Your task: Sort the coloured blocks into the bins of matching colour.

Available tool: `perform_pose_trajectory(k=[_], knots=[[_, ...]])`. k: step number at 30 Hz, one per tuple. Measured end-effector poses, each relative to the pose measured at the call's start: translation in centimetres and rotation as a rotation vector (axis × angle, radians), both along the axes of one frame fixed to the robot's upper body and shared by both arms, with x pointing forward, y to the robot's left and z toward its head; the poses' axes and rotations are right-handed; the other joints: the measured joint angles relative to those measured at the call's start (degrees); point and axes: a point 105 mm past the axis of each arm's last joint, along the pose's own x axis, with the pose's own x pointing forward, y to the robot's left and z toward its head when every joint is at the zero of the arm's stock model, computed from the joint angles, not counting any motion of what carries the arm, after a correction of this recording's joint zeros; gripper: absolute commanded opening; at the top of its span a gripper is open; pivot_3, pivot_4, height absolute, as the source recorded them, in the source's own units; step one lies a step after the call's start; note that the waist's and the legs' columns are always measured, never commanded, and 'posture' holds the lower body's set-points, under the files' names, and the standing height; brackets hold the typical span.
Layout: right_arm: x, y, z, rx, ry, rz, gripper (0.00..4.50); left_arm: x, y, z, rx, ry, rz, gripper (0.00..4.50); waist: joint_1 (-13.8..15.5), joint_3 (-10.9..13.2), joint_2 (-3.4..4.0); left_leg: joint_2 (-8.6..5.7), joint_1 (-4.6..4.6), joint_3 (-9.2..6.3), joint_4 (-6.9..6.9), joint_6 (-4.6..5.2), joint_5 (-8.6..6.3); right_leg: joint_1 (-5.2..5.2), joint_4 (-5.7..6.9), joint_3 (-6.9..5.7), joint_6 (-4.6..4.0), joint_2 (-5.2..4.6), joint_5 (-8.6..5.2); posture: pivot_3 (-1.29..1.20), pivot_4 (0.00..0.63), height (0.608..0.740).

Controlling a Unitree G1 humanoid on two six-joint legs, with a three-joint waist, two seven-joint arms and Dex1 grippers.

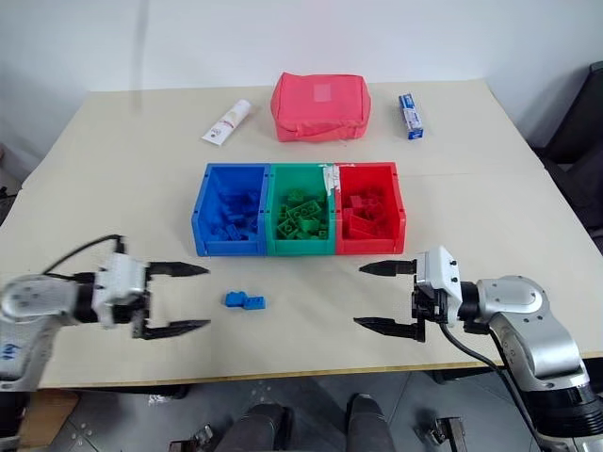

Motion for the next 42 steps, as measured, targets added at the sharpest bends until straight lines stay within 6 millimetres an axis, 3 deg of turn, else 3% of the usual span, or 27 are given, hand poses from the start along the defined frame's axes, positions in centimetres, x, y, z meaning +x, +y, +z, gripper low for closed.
perform_pose_trajectory(k=[5, 8, 19, 23, 26, 29, 32, 39, 42], knots=[[-0.7, 0.1, -0.5, -0.007, 0.018, -0.005, 4.5, 1.3, -2.8, -1.7, 0.089, 0.03, 0.019, 4.48, -0.36, 0.0, 0.0, 0.05, 0.0, 0.09, -0.02, -0.02, 0.01, -0.06, 0.04, 0.07, 0.0, 0.07, 0.0, 0.0, 0.15, 0.74], [-1.1, 0.0, -0.5, -0.004, 0.012, -0.034, 4.5, 2.4, -3.6, -2.1, 0.157, 0.023, 0.039, 3.89, 0.0, 0.0, 0.0, 0.01, -0.01, 0.08, 0.0, -0.01, 0.01, -0.05, 0.03, 0.07, 0.0, 0.06, 0.0, 0.0, 0.15, 0.74], [-2.1, -0.5, -1.0, -0.001, 0.019, -0.121, 4.5, 2.4, -4.4, -3.1, 0.227, 0.108, 0.018, 0.48, 0.07, 0.0, 0.0, 0.01, 0.02, 0.08, 0.03, -0.02, 0.02, -0.01, 0.03, 0.08, 0.01, 0.05, 0.0, 0.0, 0.15, 0.74], [-2.1, -0.4, -0.8, 0.034, 0.016, -0.144, 4.5, 3.6, -5.6, -2.4, 0.052, 0.115, 0.078, 0.5, 0.18, 0.01, -0.02, -0.01, -0.04, 0.03, 0.11, -0.01, 0.02, -0.01, 0.04, 0.05, 0.02, 0.04, 0.01, 0.0, 0.15, 0.74], [-1.7, -0.3, 0.3, 0.107, -0.016, -0.182, 4.5, 5.2, -5.3, 0.4, -0.153, 0.089, 0.19, 0.5, 0.16, 0.02, -0.03, 0.0, -0.03, 0.01, 0.11, -0.02, 0.02, -0.02, 0.06, 0.03, 0.02, 0.04, 0.01, 0.0, 0.15, 0.74], [-0.7, -0.2, 1.9, 0.195, -0.063, -0.243, 4.5, 7.1, -3.6, 3.9, -0.324, -0.003, 0.337, 0.5, -0.13, 0.01, -0.01, 0.02, 0.03, 0.02, 0.08, -0.06, 0.04, -0.02, 0.08, 0.04, 0.02, 0.06, 0.01, 0.0, 0.15, 0.74], [0.2, -0.1, 3.1, 0.257, -0.106, -0.29, 4.5, 8.4, -2.8, 5.9, -0.472, -0.045, 0.429, 0.5, 0.07, 0.01, -0.01, -0.01, 0.01, 0.01, 0.11, -0.07, 0.05, -0.03, 0.09, 0.02, 0.02, 0.05, 0.01, 0.0, 0.15, 0.74], [0.8, -0.1, 3.8, 0.292, -0.131, -0.324, 4.5, 11.5, -2.1, 8.8, -0.61, -0.087, 0.562, 0.5, 0.21, 0.01, -0.06, -0.09, -0.04, -0.01, 0.15, -0.05, 0.04, -0.01, 0.08, -0.01, 0.06, 0.01, 0.03, 0.0, 0.15, 0.74], [0.9, -0.1, 4.1, 0.294, -0.14, -0.323, 4.5, 12.7, -2.1, 8.9, -0.598, -0.088, 0.607, 0.5, 0.08, 0.01, -0.06, -0.07, -0.02, -0.01, 0.14, -0.05, 0.05, -0.03, 0.09, -0.01, 0.06, 0.04, 0.03, 0.0, 0.15, 0.74]])
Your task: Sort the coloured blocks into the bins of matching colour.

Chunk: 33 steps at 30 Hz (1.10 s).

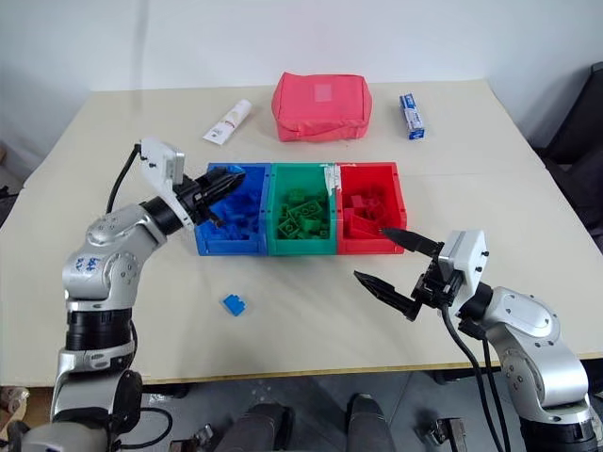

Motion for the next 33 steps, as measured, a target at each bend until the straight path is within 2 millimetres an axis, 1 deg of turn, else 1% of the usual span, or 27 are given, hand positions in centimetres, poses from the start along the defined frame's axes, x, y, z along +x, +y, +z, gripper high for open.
perform_pose_trajectory(k=[2, 3, 6, 8, 9, 12, 13, 15, 16, 17, 18, 21, 23, 25, 26, 29, 32, 33], knots=[[0.0, 0.0, 0.0, 0.0, 0.0, -0.001, 4.5, 0.7, 0.1, -0.7, 0.024, 0.03, 0.032, 1.23, -0.21, 0.0, 0.0, 0.04, 0.0, 0.03, -0.03, 0.0, 0.0, -0.03, 0.0, 0.02, 0.0, 0.03, 0.0, 0.0, 0.15, 0.74], [0.0, 0.0, 0.0, -0.001, 0.0, -0.001, 4.5, 0.9, 0.1, -1.2, 0.034, 0.045, 0.04, 1.44, -0.24, 0.0, 0.0, 0.04, 0.0, 0.04, -0.04, -0.01, 0.0, -0.04, 0.06, 0.02, 0.0, 0.03, 0.0, 0.0, 0.15, 0.74], [0.0, 0.0, 0.0, -0.005, 0.0, 0.003, 4.5, 1.0, 0.4, -1.6, 0.053, 0.057, 0.059, 2.38, -0.22, 0.0, 0.0, 0.04, -0.02, 0.04, -0.03, -0.01, 0.0, -0.05, 0.16, 0.02, 0.0, 0.03, 0.0, 0.0, 0.15, 0.74], [0.0, 0.0, -0.1, -0.014, 0.0, 0.005, 4.5, 0.6, 1.3, -1.7, 0.07, 0.053, 0.065, 3.04, -0.28, 0.0, 0.0, 0.04, -0.01, 0.04, -0.04, -0.01, 0.0, -0.05, 0.15, 0.04, 0.0, 0.03, 0.0, 0.0, 0.15, 0.74], [0.0, -0.1, -0.2, -0.02, 0.002, 0.005, 4.5, 0.4, 1.7, -1.8, 0.069, 0.055, 0.066, 3.29, -0.26, 0.0, 0.0, 0.04, -0.01, 0.03, -0.03, -0.01, 0.0, -0.05, 0.15, 0.04, 0.0, 0.03, 0.0, 0.0, 0.15, 0.74], [-0.1, -0.2, -0.4, -0.037, 0.008, 0.015, 4.5, -0.9, 2.9, -1.9, 0.072, 0.039, 0.021, 4.23, -0.2, 0.0, 0.0, 0.05, -0.02, 0.03, -0.03, -0.01, 0.0, -0.05, 0.12, 0.04, 0.0, 0.02, 0.0, 0.0, 0.15, 0.74], [0.0, -0.1, -0.3, -0.04, 0.006, 0.025, 4.5, -1.8, 3.5, -1.9, 0.093, 0.024, -0.009, 4.23, -0.28, 0.0, 0.0, 0.05, -0.02, 0.04, -0.04, -0.01, 0.0, -0.05, 0.06, 0.05, -0.01, 0.02, 0.0, 0.0, 0.15, 0.74], [-0.1, -0.4, -0.5, -0.074, 0.015, 0.043, 4.5, -4.6, 5.6, -2.5, 0.165, 0.001, -0.1, 4.23, -1.18, -0.01, 0.02, 0.08, 0.01, 0.07, -0.15, -0.01, 0.0, -0.06, 0.08, 0.09, -0.02, 0.01, -0.01, 0.0, 0.15, 0.74], [-0.1, -0.4, -0.6, -0.094, 0.02, 0.058, 4.5, -6.0, 6.9, -3.1, 0.214, 0.005, -0.14, 4.23, -1.58, -0.01, 0.02, 0.12, 0.01, 0.07, -0.19, -0.02, -0.01, -0.06, -0.02, 0.08, -0.04, 0.01, -0.02, 0.0, 0.15, 0.74], [-0.2, -0.5, -0.8, -0.118, 0.024, 0.07, 4.5, -7.0, 7.9, -3.6, 0.258, 0.016, -0.16, 4.23, -1.66, 0.0, 0.03, 0.13, 0.03, 0.07, -0.21, -0.02, -0.01, -0.06, -0.1, 0.07, -0.07, 0.0, -0.04, 0.0, 0.15, 0.74], [-0.2, -0.4, -1.0, -0.142, 0.027, 0.093, 4.5, -7.9, 9.1, -4.3, 0.307, 0.029, -0.17, 4.38, -1.56, 0.0, 0.03, 0.13, 0.05, 0.05, -0.21, -0.02, -0.01, -0.04, -0.11, 0.04, -0.1, -0.01, -0.05, 0.0, 0.15, 0.74], [-0.5, 0.5, -1.6, -0.185, 0.03, 0.172, 4.5, -9.8, 11.8, -6.2, 0.412, 0.081, -0.181, 4.38, -1.31, 0.0, 0.03, 0.1, 0.06, 0.0, -0.17, -0.02, 0.0, 0.04, -0.12, -0.01, -0.1, -0.08, -0.05, 0.0, 0.15, 0.74], [-0.8, 0.9, -2.2, -0.232, 0.05, 0.227, 4.5, -11.3, 14.1, -8.2, 0.478, 0.153, -0.178, 4.38, -1.34, 0.0, 0.04, 0.08, 0.06, 0.01, -0.19, 0.02, -0.02, 0.03, -0.14, 0.01, -0.1, -0.1, -0.05, 0.0, 0.15, 0.74], [-0.9, 1.5, -2.6, -0.261, 0.058, 0.275, 4.5, -12.3, 15.5, -9.4, 0.502, 0.2, -0.172, 4.38, -1.31, 0.0, 0.03, 0.09, 0.04, 0.0, -0.18, 0.03, -0.03, 0.03, -0.15, -0.02, -0.1, -0.1, -0.05, 0.0, 0.15, 0.74], [-1.0, 1.9, -2.7, -0.271, 0.058, 0.305, 4.5, -12.6, 16.0, -9.9, 0.511, 0.213, -0.174, 4.38, -1.27, 0.0, 0.03, 0.09, 0.04, -0.02, -0.18, 0.04, -0.03, 0.04, -0.14, -0.04, -0.1, -0.11, -0.05, 0.0, 0.15, 0.74], [-1.2, 2.6, -3.0, -0.289, 0.062, 0.359, 4.5, -13.1, 16.2, -10.1, 0.542, 0.199, -0.198, 4.38, -1.15, 0.0, 0.03, 0.08, 0.02, -0.04, -0.18, 0.05, -0.03, 0.04, -0.15, -0.05, -0.1, -0.14, -0.05, 0.0, 0.15, 0.74], [-1.1, 2.5, -3.2, -0.289, 0.075, 0.365, 4.5, -13.4, 15.9, -10.2, 0.552, 0.195, -0.227, 4.38, -1.33, 0.0, 0.03, 0.08, 0.01, -0.04, -0.19, 0.06, -0.05, 0.02, -0.15, -0.04, -0.09, -0.13, -0.05, 0.0, 0.15, 0.74], [-1.1, 2.4, -3.3, -0.29, 0.077, 0.366, 4.5, -13.5, 15.3, -10.2, 0.558, 0.193, -0.252, 4.38, -1.42, 0.0, 0.03, 0.08, 0.01, -0.03, -0.2, 0.06, -0.05, 0.02, -0.14, -0.03, -0.09, -0.13, -0.05, 0.0, 0.15, 0.74]])
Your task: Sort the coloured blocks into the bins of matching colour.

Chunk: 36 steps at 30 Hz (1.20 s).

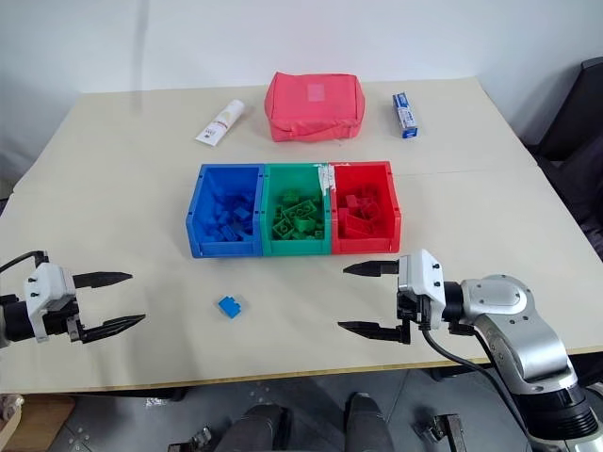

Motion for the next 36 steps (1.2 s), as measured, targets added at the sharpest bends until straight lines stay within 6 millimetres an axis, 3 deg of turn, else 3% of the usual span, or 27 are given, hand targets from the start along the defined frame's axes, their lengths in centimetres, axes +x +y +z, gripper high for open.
perform_pose_trajectory(k=[5, 12, 15, 23, 27, 30, 34, 36], knots=[[0.0, -1.0, -0.6, -0.023, 0.01, -0.027, 4.5, 0.0, -5.3, 0.3, -0.003, -0.002, -0.172, 4.38, 0.11, 0.0, 0.0, -0.01, 0.0, 0.01, 0.01, 0.01, 0.0, 0.01, 0.01, 0.02, 0.0, 0.01, 0.0, 0.0, 0.15, 0.74], [0.0, -2.1, -1.2, -0.027, 0.03, -0.087, 4.5, 1.0, -11.2, -1.6, -0.034, 0.032, -0.186, 4.38, -0.1, -0.01, 0.02, 0.04, 0.05, 0.08, -0.02, -0.03, 0.0, -0.03, 0.06, 0.08, 0.01, 0.11, 0.0, 0.0, 0.15, 0.74], [-0.3, -1.9, -1.4, -0.022, 0.034, -0.1, 4.5, 1.7, -12.7, -3.4, -0.028, 0.067, -0.146, 3.87, 0.11, -0.01, 0.01, 0.01, 0.02, 0.08, 0.05, -0.02, 0.0, -0.03, 0.08, 0.08, 0.02, 0.11, 0.01, 0.0, 0.15, 0.74], [-0.4, -1.9, -1.5, -0.014, 0.025, -0.141, 4.5, 2.0, -13.8, -3.6, -0.008, 0.074, -0.171, 1.71, 0.83, -0.11, 0.13, -0.02, 0.12, 0.07, 0.06, -0.06, 0.04, 0.07, 0.09, 0.08, 0.04, 0.07, 0.02, 0.0, 0.15, 0.74], [-0.2, -1.9, -1.4, -0.01, 0.018, -0.157, 4.5, 2.5, -13.6, -3.3, -0.012, 0.077, -0.16, 1.67, 1.2, -0.11, 0.13, 0.0, 0.12, 0.07, 0.05, -0.08, 0.05, 0.04, 0.1, 0.09, 0.04, 0.08, 0.02, 0.0, 0.15, 0.74], [-0.2, -2.1, -1.3, 0.0, 0.014, -0.182, 4.5, 3.9, -13.4, -1.7, -0.144, 0.074, -0.097, 1.67, 1.33, -0.1, 0.11, 0.0, 0.02, 0.04, 0.07, -0.08, 0.05, -0.03, 0.12, 0.06, 0.04, 0.1, 0.02, 0.0, 0.15, 0.74], [0.4, -2.4, 0.8, 0.141, -0.025, -0.281, 4.5, 6.6, -13.9, 4.5, -0.381, -0.084, -0.029, 1.67, 1.51, -0.09, 0.09, -0.06, 0.0, -0.04, 0.15, -0.06, 0.05, 0.01, 0.12, -0.01, 0.06, 0.06, 0.03, 0.0, 0.15, 0.74], [0.9, -2.8, 1.7, 0.202, -0.048, -0.342, 4.5, 7.6, -14.3, 6.1, -0.436, -0.131, -0.002, 1.67, 1.5, -0.09, 0.08, -0.07, 0.0, -0.03, 0.14, -0.06, 0.05, 0.01, 0.11, -0.01, 0.06, 0.07, 0.03, 0.0, 0.15, 0.74]])
